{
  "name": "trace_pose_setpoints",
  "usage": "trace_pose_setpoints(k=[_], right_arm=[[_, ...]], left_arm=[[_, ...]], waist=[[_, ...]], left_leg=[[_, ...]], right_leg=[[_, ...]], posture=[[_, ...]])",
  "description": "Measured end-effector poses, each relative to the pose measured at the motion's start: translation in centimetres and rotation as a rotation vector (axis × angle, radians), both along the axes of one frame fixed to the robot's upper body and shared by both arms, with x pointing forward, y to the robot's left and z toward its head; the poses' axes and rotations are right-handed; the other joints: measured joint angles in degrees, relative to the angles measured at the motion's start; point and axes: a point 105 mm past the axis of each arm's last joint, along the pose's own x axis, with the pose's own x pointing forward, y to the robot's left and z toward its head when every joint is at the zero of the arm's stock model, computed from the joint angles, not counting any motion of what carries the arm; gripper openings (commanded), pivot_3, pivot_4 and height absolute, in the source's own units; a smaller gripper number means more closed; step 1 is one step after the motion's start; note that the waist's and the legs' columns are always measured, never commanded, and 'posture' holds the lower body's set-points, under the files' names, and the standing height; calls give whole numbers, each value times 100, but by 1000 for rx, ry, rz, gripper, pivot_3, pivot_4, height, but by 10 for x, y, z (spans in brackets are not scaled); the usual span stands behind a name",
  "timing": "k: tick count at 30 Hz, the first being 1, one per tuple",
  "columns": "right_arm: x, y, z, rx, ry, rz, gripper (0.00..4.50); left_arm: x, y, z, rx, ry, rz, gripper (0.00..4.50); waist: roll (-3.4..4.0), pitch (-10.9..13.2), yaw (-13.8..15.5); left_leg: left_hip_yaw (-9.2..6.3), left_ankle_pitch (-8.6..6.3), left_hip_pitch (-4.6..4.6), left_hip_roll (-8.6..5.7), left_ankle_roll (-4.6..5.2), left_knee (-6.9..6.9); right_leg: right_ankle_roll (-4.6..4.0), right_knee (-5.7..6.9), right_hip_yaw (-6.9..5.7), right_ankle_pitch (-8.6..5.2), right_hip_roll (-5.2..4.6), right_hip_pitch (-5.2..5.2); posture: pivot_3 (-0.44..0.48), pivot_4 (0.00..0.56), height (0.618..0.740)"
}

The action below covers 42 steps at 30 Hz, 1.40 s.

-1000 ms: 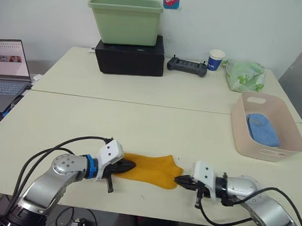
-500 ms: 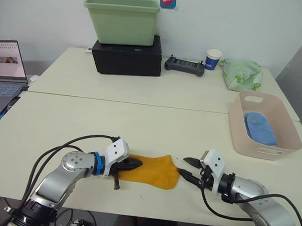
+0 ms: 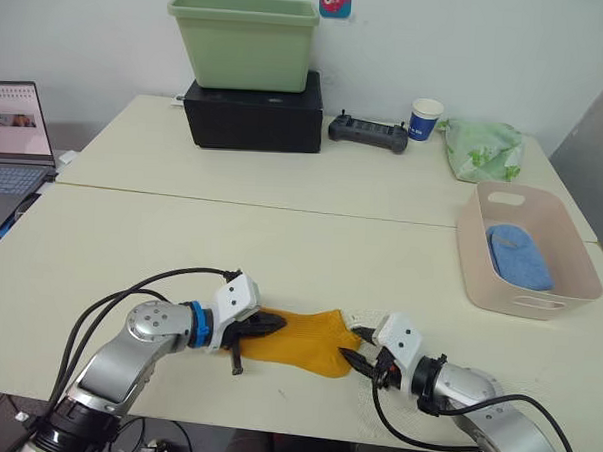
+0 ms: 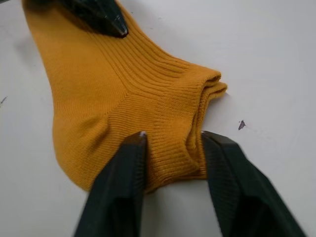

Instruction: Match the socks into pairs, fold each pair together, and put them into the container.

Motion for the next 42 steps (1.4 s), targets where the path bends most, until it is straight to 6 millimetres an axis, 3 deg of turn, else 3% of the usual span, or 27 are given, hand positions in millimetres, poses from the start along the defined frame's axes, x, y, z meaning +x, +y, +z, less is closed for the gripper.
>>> trace_pose_setpoints(k=[3,8,12,15,18,20,26,37,42], right_arm=[[4,-6,4,-1,0,-6,31],[20,-32,13,-20,6,-77,31],[25,-47,25,3,49,-80,31],[23,-51,33,10,56,-52,31],[17,-44,38,29,69,-8,31],[15,-38,44,45,74,20,31],[7,-9,61,91,88,147,31],[4,2,64,88,116,226,31],[7,29,69,145,161,295,31]], left_arm=[[3,-4,11,-22,-30,11,0],[2,-11,17,-33,-41,2,0],[-1,-41,17,-95,-15,-65,0],[-2,-65,13,-126,8,-112,0],[4,-73,0,-98,43,-110,0],[5,-72,-10,-64,57,-109,0],[3,-66,-10,-33,44,-138,0],[-6,-18,5,93,24,-88,0],[-5,-13,-8,100,8,-70,0]], waist=[[-1,1,3],[-1,1,7],[2,4,11],[1,4,11],[2,4,-15],[2,4,-39],[2,3,-18],[2,5,-4],[5,3,-19]], left_leg=[[1,0,-1,-1,0,1],[0,0,-2,-1,0,1],[1,0,-5,-4,0,3],[-3,0,-5,-4,1,2],[-7,0,-3,-2,2,2],[-7,0,-1,-1,2,1],[-10,0,-2,-1,2,2],[-8,0,-4,-1,2,1],[-10,0,1,1,2,0]], right_leg=[[0,0,0,0,-1,1],[0,0,-1,0,-1,0],[0,-1,0,0,-1,1],[0,-1,-1,1,2,1],[0,2,2,1,10,-1],[0,3,4,1,11,-1],[0,3,1,1,9,0],[0,0,-2,0,3,-2],[0,3,-1,1,6,-1]], posture=[[0,150,719],[0,150,719],[0,150,719],[0,150,719],[0,150,719],[0,150,719],[0,150,719],[0,150,719],[0,150,719]])
